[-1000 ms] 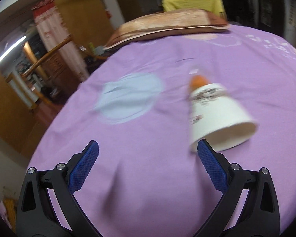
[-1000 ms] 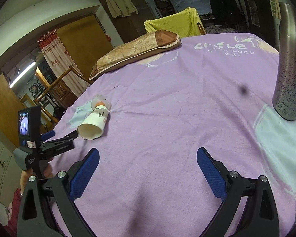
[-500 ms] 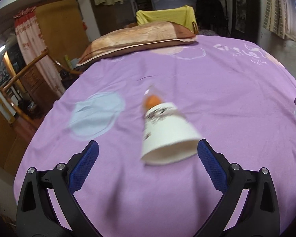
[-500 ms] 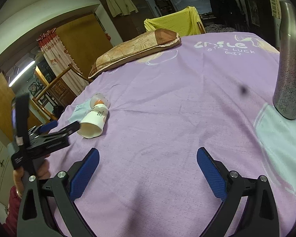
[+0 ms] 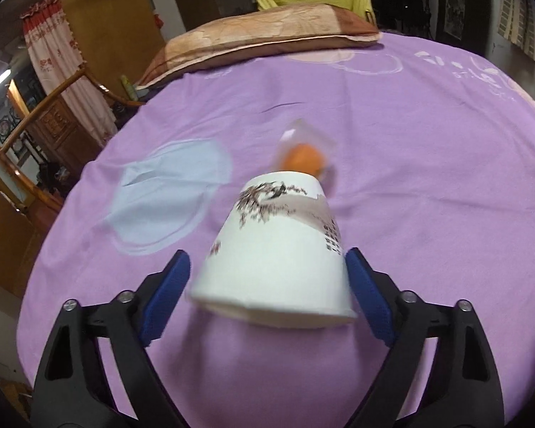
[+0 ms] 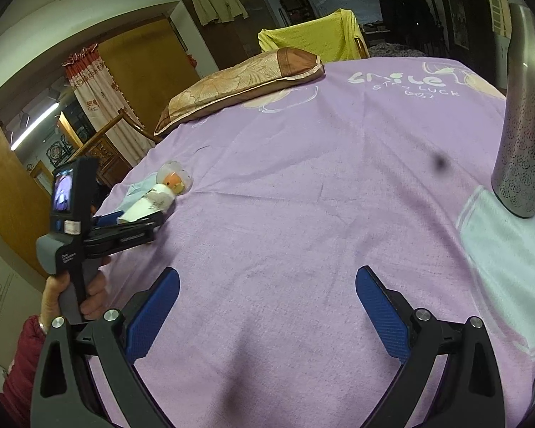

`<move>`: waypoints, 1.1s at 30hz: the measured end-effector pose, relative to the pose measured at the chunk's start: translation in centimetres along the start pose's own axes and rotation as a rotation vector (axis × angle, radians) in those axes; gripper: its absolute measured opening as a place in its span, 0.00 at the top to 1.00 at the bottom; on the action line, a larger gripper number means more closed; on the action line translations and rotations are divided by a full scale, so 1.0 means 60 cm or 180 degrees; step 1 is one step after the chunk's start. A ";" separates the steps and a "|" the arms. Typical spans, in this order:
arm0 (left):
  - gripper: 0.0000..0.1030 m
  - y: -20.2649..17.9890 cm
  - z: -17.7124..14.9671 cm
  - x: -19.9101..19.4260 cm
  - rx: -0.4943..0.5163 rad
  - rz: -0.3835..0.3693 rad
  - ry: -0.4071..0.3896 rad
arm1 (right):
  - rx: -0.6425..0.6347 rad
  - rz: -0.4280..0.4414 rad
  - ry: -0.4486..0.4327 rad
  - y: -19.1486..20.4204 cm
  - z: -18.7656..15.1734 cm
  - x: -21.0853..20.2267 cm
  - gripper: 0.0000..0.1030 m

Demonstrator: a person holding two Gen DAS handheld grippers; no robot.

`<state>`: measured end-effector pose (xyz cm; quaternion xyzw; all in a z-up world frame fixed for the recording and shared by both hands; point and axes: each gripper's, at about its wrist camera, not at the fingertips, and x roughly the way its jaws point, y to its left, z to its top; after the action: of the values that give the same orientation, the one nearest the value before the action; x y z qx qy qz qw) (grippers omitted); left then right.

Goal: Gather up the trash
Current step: 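Grasp the white printed paper cup with the left tool, then grasp the clear plastic cup with orange using the right tool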

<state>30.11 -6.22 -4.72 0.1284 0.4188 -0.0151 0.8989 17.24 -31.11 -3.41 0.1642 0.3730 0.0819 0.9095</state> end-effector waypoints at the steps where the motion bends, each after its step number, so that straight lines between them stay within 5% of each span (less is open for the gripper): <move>1: 0.19 0.017 -0.009 -0.004 -0.0028 0.0045 0.0004 | -0.0006 -0.0006 0.0000 0.000 -0.001 0.000 0.05; 6: 0.18 0.077 -0.041 -0.022 -0.0137 0.0096 0.0017 | 0.0009 0.0051 0.0048 0.002 -0.002 0.004 0.05; 10: 0.07 0.084 -0.040 -0.028 -0.0235 -0.0032 -0.0026 | -0.0036 -0.0005 0.0056 0.005 -0.003 0.008 0.05; 19: 0.06 0.086 -0.025 0.033 -0.0448 -0.0153 0.0397 | -0.0048 -0.0027 0.0125 0.003 -0.005 0.017 0.06; 33: 0.06 0.101 -0.025 0.038 -0.0632 -0.0332 0.0428 | -0.0262 0.0013 0.0197 0.031 -0.008 0.038 0.06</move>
<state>31.30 0.18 -6.06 0.0175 0.4836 -0.0117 0.8751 18.45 -28.62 -4.52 0.1249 0.3969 0.1040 0.9034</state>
